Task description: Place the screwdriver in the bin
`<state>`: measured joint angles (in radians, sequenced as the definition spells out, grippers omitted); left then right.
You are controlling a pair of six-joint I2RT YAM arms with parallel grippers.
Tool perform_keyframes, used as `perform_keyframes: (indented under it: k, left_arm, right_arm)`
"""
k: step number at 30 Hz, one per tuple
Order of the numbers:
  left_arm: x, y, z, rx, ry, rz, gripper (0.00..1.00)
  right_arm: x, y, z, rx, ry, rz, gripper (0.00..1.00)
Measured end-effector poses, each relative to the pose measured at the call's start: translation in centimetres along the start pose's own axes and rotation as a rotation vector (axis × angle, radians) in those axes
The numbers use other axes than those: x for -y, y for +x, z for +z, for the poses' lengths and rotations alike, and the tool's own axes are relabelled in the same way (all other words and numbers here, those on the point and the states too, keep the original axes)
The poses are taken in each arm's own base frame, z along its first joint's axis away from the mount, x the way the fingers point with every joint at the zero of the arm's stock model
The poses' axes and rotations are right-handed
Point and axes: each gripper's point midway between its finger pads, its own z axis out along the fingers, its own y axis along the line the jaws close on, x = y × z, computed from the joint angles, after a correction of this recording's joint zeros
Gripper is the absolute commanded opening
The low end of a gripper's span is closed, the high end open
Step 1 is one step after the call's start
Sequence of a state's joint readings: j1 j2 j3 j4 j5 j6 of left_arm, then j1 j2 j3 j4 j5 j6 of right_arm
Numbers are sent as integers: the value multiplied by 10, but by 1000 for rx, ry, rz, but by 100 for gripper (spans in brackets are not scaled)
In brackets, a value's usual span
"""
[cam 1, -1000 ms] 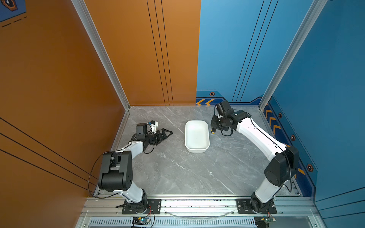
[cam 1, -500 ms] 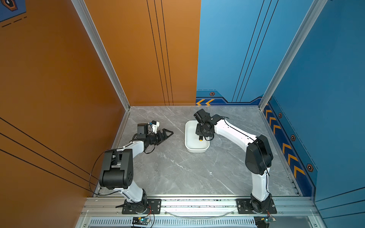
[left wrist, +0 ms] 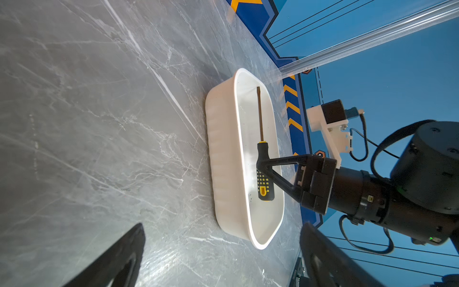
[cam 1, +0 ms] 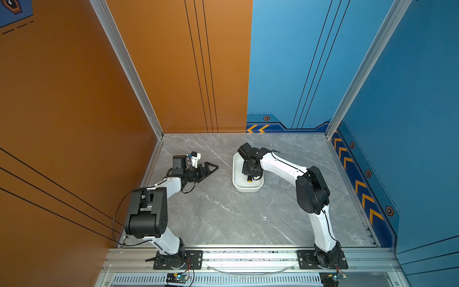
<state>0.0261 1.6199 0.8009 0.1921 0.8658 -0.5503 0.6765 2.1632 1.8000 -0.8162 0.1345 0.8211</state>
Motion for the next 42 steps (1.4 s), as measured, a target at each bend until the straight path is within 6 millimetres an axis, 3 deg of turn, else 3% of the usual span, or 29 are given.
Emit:
perform_keyframes:
  k: [19,22,24,37,39,42]
  left_arm:
    - [0,0,0,-2,3,0,98]
    - [0,0,0,-2,3,3,98]
    - [0,0,0,-2,2,3,98]
    - [0,0,0,1,-1,4,98]
    - [0,-3,-2,15,-13,9,98]
    - [8,-15,-14,75,-41,45,98]
  right_arm:
    - [2,20,33,-54,50,-29,1]
    - [1,19,32,-53,48,-31,26]
    - [1,19,32,-52,45,-37,35]
    - [0,19,32,-53,44,-66,64]
    - [1,16,23,-42,41,-81,67]
    - [1,5,-12,-10,8,-107,70]
